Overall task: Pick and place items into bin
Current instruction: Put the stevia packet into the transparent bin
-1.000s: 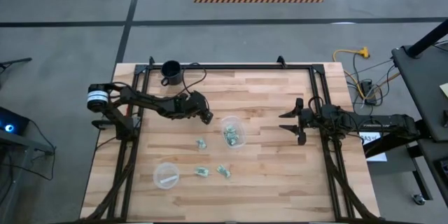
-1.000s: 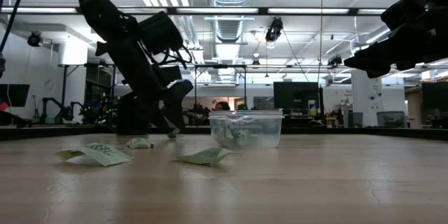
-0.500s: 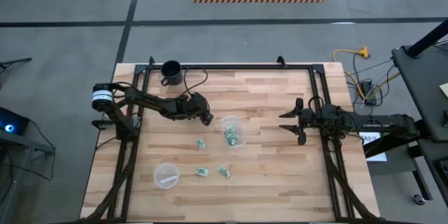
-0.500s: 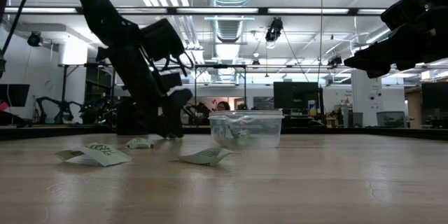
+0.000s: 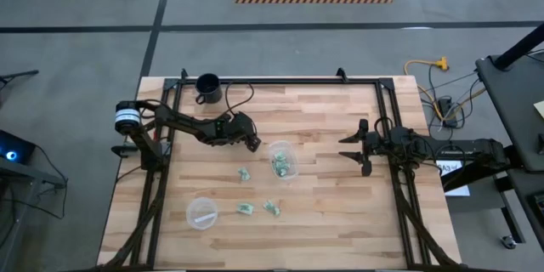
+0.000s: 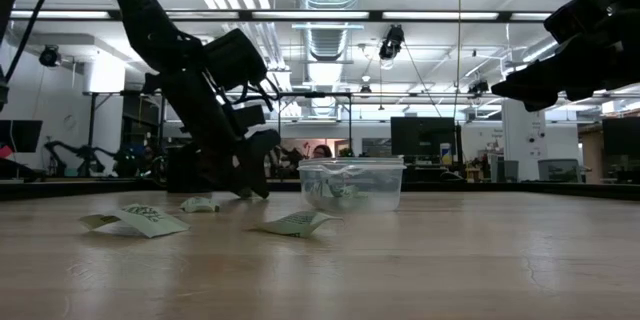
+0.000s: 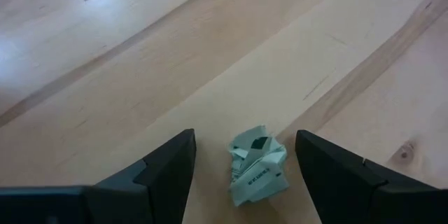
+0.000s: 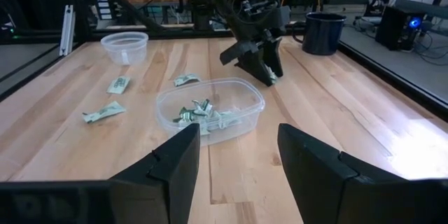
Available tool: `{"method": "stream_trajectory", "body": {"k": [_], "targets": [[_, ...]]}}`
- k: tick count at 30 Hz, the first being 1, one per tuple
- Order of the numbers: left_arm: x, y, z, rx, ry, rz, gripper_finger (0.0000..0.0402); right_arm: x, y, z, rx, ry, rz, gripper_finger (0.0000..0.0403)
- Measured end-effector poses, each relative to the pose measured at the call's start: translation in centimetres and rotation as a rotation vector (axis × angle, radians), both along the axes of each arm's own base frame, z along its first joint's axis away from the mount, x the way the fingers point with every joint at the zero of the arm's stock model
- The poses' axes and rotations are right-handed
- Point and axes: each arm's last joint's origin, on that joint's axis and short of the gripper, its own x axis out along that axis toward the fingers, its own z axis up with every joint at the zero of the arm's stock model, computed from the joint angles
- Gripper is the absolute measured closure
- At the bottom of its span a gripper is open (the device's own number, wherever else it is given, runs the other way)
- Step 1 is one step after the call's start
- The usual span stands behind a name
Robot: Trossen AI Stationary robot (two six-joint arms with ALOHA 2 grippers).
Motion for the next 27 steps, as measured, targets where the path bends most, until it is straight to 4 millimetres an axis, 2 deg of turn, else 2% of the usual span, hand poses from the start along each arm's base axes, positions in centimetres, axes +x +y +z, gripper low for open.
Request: {"method": "stream_trajectory", "body": {"k": [5,9,12,18,27], "targets": [[-0.07,-0.04,-0.04,-0.011,0.015,-0.005,0.0173,0.00,0.00,0.01,0.004,0.000,-0.001,0.0220],[-0.22,-0.05,-0.10,-0.022,0.034,-0.008,0.0197,0.00,0.00,0.01,0.005,0.000,-0.001,0.0220],[-0.25,-0.03,-0.11,-0.032,0.039,-0.017,0.0241,0.00,0.00,0.01,0.004,-0.001,-0.001,0.0220],[0.08,-0.06,0.13,-0.043,0.048,-0.104,0.0382,0.00,0.00,0.01,0.008,0.000,-0.001,0.0220],[0.38,-0.12,0.42,-0.042,0.065,-0.182,0.0399,0.00,0.00,0.00,0.000,0.000,0.000,0.0220]]}}
